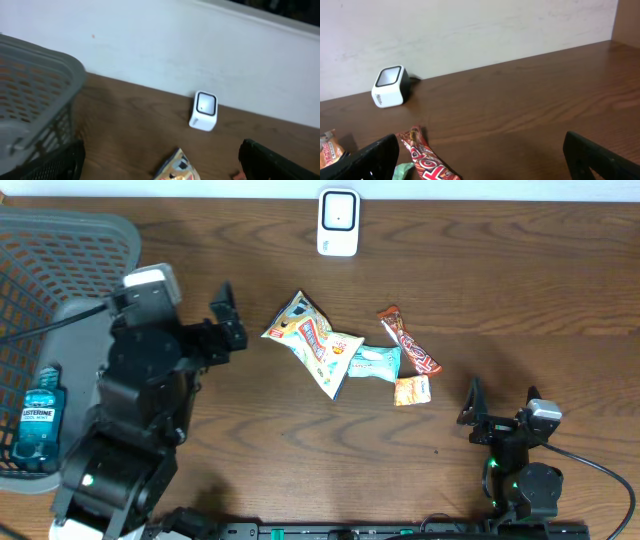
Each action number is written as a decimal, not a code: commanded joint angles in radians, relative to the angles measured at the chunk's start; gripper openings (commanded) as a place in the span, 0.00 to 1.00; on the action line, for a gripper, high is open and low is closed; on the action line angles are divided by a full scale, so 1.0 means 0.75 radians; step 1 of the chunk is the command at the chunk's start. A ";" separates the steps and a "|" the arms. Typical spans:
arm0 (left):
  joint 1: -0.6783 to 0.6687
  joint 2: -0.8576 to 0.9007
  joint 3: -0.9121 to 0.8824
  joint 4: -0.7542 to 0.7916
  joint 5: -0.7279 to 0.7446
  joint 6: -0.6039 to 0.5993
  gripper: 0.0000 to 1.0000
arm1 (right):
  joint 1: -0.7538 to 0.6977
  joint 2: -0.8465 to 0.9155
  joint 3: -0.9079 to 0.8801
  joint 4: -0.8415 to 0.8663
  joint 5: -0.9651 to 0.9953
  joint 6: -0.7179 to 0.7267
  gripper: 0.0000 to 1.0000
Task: Scan the item barcode
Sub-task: 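Move the left gripper back over the basket toward the Listerine bottle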
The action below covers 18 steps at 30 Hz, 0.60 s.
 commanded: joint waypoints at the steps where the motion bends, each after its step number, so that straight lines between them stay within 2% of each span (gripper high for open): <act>1: 0.018 -0.016 0.035 -0.006 -0.018 0.031 0.98 | -0.006 -0.007 -0.002 -0.003 0.012 -0.018 0.99; 9: 0.018 -0.017 0.051 0.002 -0.021 0.027 0.98 | -0.006 -0.007 -0.002 -0.002 0.012 -0.018 0.99; 14: 0.028 -0.017 0.090 0.022 -0.159 0.025 0.98 | -0.006 -0.007 -0.002 -0.002 0.012 -0.018 0.99; 18: 0.075 -0.017 0.097 0.018 -0.269 -0.046 0.98 | -0.006 -0.007 -0.002 -0.002 0.012 -0.018 0.99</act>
